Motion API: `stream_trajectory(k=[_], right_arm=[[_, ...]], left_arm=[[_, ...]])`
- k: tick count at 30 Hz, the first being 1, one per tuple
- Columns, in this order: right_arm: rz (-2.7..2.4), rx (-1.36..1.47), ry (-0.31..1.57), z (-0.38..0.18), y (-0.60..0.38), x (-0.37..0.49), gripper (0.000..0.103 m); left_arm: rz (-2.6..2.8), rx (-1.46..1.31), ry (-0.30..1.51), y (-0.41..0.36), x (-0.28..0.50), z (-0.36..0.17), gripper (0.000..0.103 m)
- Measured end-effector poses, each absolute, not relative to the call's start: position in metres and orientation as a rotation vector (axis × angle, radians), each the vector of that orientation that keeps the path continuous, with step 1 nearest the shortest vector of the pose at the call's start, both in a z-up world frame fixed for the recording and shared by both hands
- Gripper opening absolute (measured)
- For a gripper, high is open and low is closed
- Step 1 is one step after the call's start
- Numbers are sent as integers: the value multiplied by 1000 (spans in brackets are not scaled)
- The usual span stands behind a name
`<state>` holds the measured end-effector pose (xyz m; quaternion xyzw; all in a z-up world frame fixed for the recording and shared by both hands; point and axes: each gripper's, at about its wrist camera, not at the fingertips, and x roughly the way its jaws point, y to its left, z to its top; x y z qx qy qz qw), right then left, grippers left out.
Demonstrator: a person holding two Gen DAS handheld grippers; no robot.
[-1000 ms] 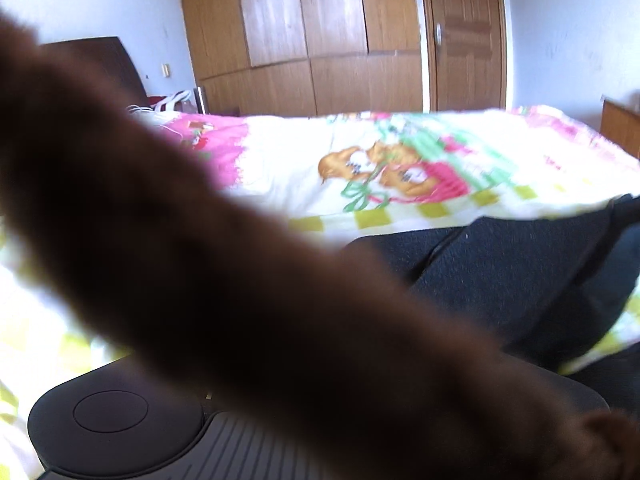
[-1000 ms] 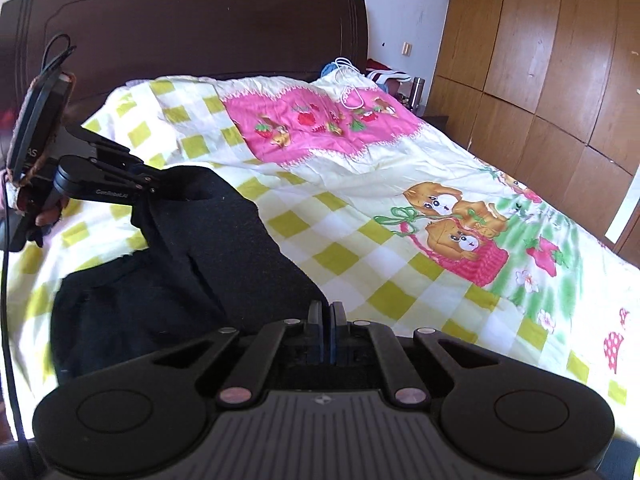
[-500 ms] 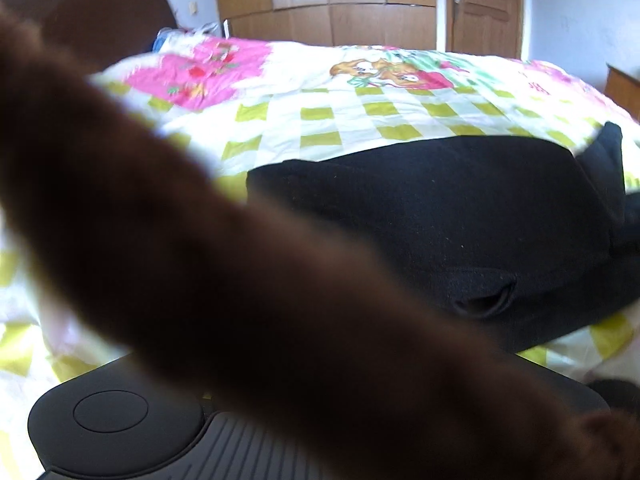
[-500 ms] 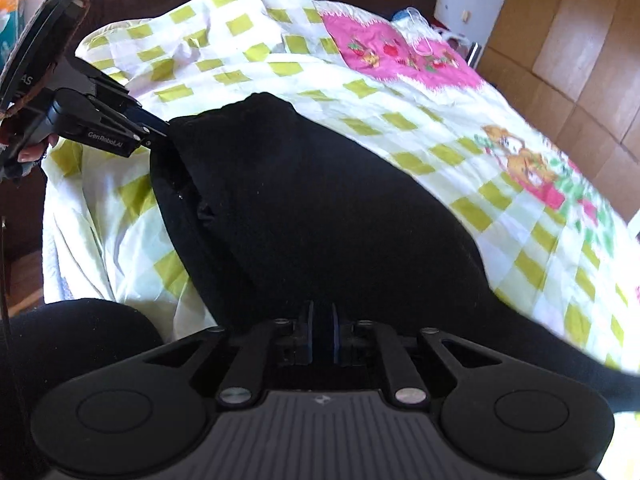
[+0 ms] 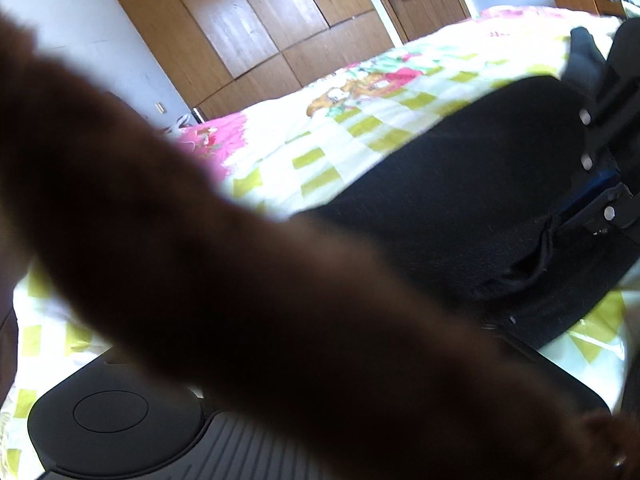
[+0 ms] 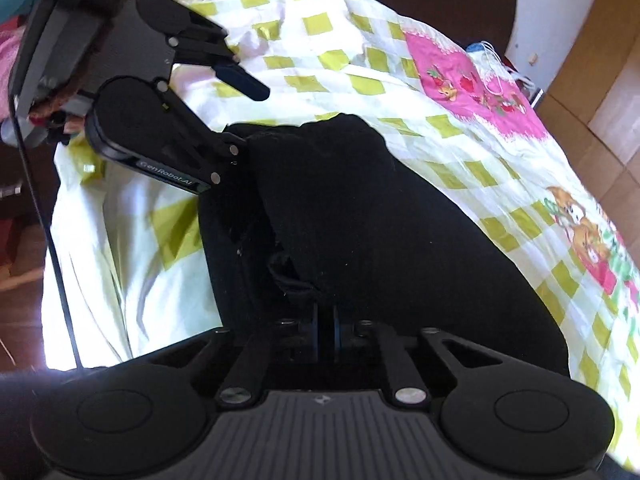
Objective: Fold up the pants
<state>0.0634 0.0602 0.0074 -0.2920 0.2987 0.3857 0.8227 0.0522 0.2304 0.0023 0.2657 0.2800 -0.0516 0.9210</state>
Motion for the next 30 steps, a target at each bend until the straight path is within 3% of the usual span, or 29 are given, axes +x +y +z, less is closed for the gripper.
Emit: stream_trajectory(k=[6, 9, 12, 15, 22, 25, 28, 30], right_arm=[[804, -488, 581, 58, 62, 53, 24], [808, -534, 652, 28, 80, 52, 24], [792, -584, 778, -14, 89, 52, 31], [791, -599, 704, -10, 86, 41, 31], [756, -442, 641, 20, 51, 43, 34], [709, -404, 726, 7, 44, 56, 37], [686, -337, 855, -11, 32, 70, 37], [674, -287, 837, -2, 15, 70, 37]], left_arm=[[-60, 498, 466, 246, 48, 36, 40], [-52, 520, 514, 249, 46, 14, 40], [-89, 579, 630, 244, 41, -20, 41], [-69, 575, 665, 248, 32, -30, 41], [-2, 429, 616, 255, 21, 4, 43], [0, 390, 619, 248, 20, 3, 42], [-44, 408, 813, 235, 37, -27, 43], [-31, 446, 810, 227, 35, -32, 41]])
